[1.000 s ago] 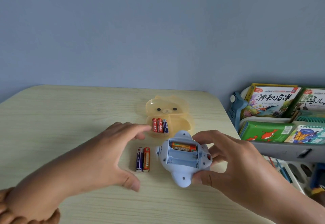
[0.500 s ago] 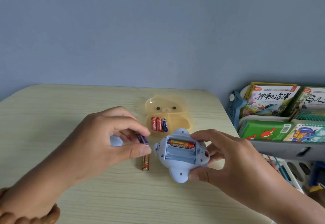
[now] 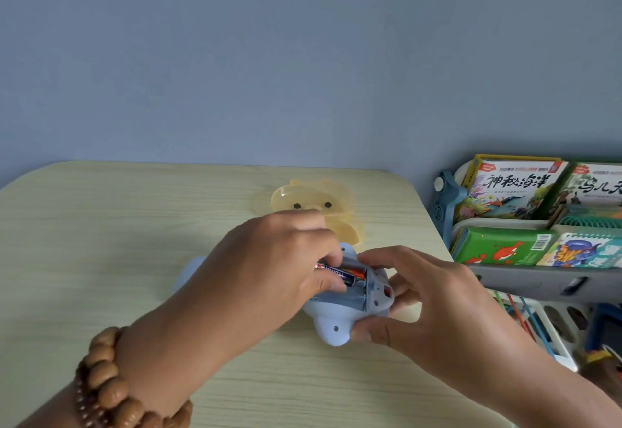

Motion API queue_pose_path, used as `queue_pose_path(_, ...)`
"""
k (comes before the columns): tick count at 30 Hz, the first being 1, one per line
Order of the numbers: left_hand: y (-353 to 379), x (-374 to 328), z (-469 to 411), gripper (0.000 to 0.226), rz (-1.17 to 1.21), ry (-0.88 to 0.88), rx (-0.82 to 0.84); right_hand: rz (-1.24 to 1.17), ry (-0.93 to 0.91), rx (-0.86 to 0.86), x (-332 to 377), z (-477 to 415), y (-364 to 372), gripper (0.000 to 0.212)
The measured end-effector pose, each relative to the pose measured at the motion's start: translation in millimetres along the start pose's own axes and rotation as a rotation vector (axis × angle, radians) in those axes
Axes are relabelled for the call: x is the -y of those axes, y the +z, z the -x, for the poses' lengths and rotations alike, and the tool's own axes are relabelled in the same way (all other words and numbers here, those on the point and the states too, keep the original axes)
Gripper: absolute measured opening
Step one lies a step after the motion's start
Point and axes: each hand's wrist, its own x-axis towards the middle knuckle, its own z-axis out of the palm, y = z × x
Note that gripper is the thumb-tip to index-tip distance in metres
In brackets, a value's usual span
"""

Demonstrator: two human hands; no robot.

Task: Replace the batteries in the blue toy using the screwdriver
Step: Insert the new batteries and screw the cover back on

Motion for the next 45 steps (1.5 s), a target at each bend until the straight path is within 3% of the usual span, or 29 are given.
queue_pose_path(5, 5, -2, -1, 0.022, -0.066, 0.017, -0.027, 0.003, 0.014, 0.000, 0, 0, 1, 0.068)
queue_pose_path(25, 13, -1, -6, 0.021, 0.055, -0.026, 0.009, 0.002, 0.037, -0.003, 0, 0, 1, 0.070)
queue_pose_path(33, -1, 3, 2, 0.022, 0.332, -0.325, -0.043, -0.022, 0.044, 0.013, 2, 0, -1, 0.069)
queue_pose_path(38, 2, 6, 0, 0.027, 0.430, -0.607, 0.095, -0.024, 0.031, 0.021, 4, 0, -1, 0.068)
queue_pose_path(45, 5, 9, -5, 0.031, 0.525, -0.734, 0.154, -0.016, 0.011, 0.021, 4, -1, -1, 0.066)
